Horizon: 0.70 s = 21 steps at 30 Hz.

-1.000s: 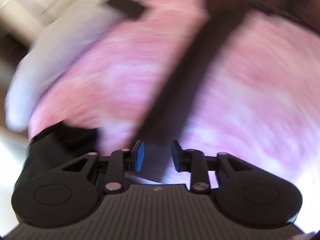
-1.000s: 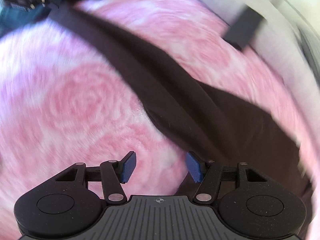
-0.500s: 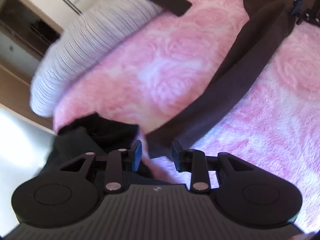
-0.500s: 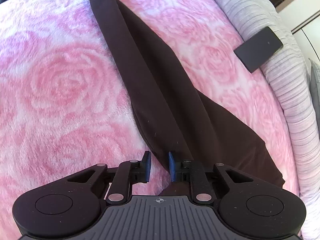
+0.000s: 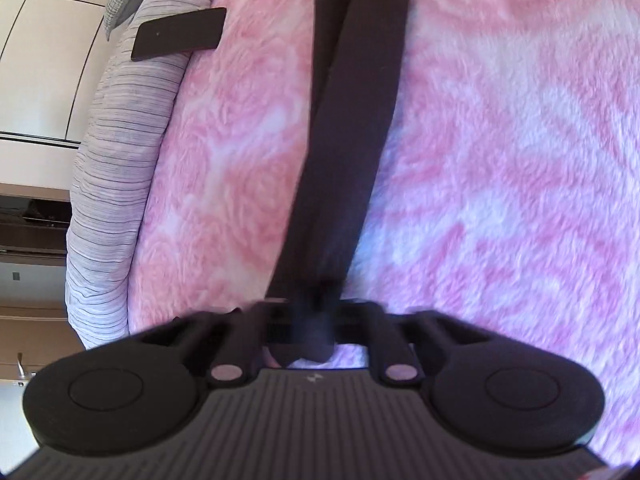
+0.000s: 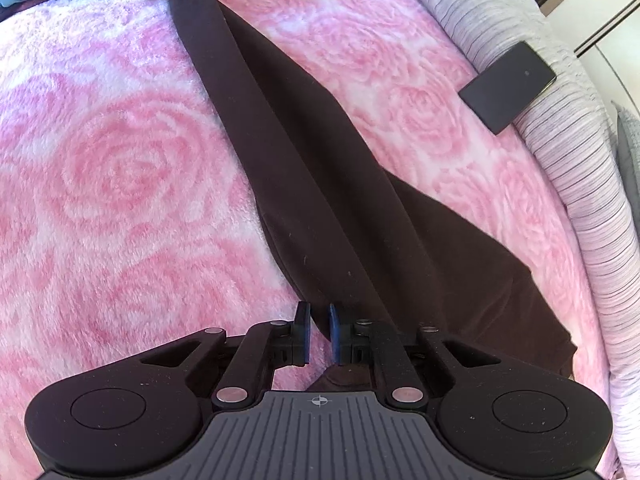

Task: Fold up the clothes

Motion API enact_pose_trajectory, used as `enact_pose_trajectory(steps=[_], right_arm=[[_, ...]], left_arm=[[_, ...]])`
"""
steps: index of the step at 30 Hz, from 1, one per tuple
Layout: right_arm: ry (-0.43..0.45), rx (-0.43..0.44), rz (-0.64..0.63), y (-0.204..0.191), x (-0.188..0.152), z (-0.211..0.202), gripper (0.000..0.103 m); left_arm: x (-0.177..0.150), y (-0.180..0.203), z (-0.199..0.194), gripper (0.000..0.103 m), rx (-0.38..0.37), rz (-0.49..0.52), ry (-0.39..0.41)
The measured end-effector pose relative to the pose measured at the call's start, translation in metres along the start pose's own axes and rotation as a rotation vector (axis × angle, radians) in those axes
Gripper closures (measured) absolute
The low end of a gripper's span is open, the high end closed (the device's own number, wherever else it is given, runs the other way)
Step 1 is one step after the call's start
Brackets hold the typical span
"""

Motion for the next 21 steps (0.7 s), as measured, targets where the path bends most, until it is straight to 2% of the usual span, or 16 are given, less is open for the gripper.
enact_pose_trajectory(steps=[3, 5, 6, 11, 14, 15, 17, 19, 21], right_arm=[[0.023, -0.039, -0.035, -0.004, 0.000, -0.008, 0.092], [0.045, -0.048, -0.080, -0.011, -0.002, -0.015, 0.082], [0.052, -0.048, -0.110, -0.016, -0.003, -0.017, 0.074], [0.062, -0.050, -0.200, -0.034, -0.009, -0.008, 0.073], [0.043, -0.014, -0.169, -0.035, -0.008, 0.002, 0.073], [0.035, 0.004, -0.146, -0.034, -0.008, 0.004, 0.073], [0.024, 0.083, -0.075, -0.028, -0.006, 0.000, 0.073], [0.007, 0.165, -0.062, -0.028, -0.006, -0.008, 0.073], [0.003, 0.190, -0.064, -0.030, -0.010, -0.018, 0.073]], left_arm=[[-0.003, -0.012, -0.013, 0.102, -0.039, -0.054, -0.004], [-0.006, -0.017, -0.035, 0.102, -0.088, -0.121, 0.005], [-0.007, -0.017, -0.043, 0.102, -0.112, -0.143, 0.005], [-0.010, 0.020, -0.053, 0.102, -0.231, -0.115, -0.042], [-0.011, 0.043, -0.058, 0.102, -0.293, -0.095, -0.071], [-0.013, 0.049, -0.057, 0.102, -0.284, -0.079, -0.082], [-0.017, 0.058, -0.054, 0.102, -0.280, -0.080, -0.111], [-0.022, 0.064, -0.054, 0.099, -0.304, -0.087, -0.135], [-0.023, 0.064, -0.060, 0.097, -0.322, -0.088, -0.151]])
Point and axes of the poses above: each gripper's, at about its wrist camera, not at the fingertips, and z roughly the way its jaws point, y to its right, x to its top, the point moved 4 cm from there along z, roughly the way its jaws point, and after that the axes turned 8 degrees about -x, right-handed, at the moved point
